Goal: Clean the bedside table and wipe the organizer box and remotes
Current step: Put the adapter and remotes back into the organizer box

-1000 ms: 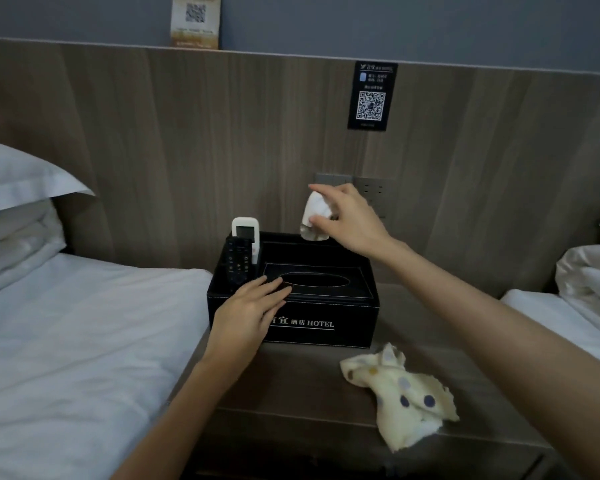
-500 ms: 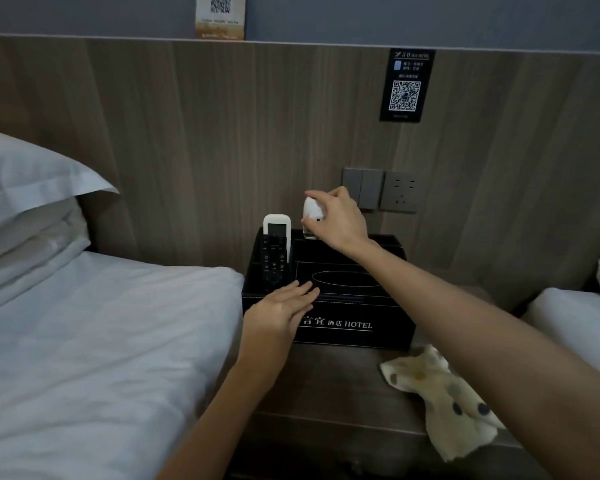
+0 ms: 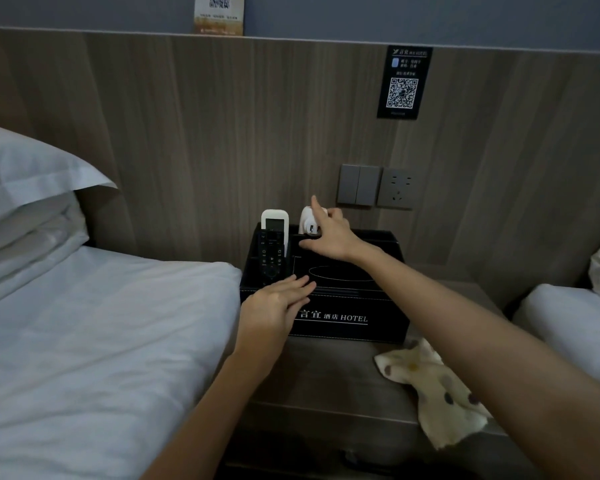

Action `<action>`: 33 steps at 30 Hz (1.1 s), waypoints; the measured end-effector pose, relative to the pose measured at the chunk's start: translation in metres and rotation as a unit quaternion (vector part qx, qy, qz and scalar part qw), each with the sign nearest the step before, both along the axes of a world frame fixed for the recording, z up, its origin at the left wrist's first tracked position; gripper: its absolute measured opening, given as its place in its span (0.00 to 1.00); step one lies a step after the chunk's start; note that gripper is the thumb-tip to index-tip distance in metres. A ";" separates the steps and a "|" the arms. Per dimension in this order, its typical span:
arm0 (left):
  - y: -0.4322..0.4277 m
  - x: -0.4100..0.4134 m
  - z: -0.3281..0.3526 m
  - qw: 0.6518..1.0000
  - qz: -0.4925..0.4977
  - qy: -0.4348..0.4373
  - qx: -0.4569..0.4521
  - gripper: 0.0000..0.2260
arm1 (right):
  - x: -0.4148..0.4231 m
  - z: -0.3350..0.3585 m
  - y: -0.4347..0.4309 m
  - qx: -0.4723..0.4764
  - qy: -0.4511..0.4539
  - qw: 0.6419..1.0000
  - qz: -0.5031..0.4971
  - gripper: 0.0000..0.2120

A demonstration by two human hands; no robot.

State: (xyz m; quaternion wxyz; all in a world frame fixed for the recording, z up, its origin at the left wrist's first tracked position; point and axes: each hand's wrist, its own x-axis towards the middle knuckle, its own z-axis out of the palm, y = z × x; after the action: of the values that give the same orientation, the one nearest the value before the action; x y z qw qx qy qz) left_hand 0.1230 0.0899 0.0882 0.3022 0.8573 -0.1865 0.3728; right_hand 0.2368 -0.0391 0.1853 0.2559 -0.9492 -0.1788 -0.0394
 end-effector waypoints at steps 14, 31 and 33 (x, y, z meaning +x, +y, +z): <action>0.014 -0.049 0.011 0.981 0.187 0.033 -0.037 0.24 | -0.111 -0.024 -0.090 -0.089 -0.038 0.995 0.029 0.34; 0.012 0.006 -0.006 0.971 0.191 0.135 -0.056 0.24 | -0.071 -0.059 -0.093 -0.136 -0.129 0.982 0.011 0.23; 0.012 0.022 -0.006 0.970 0.189 0.141 -0.056 0.24 | -0.058 -0.059 -0.092 -0.139 -0.131 0.982 0.004 0.23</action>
State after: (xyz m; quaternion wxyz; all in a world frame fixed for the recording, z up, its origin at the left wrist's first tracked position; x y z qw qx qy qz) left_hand 0.1454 0.1024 0.0826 0.2976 0.9026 0.0445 0.3080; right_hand 0.1786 -0.1307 0.1259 0.0963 -0.9614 -0.2186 -0.1368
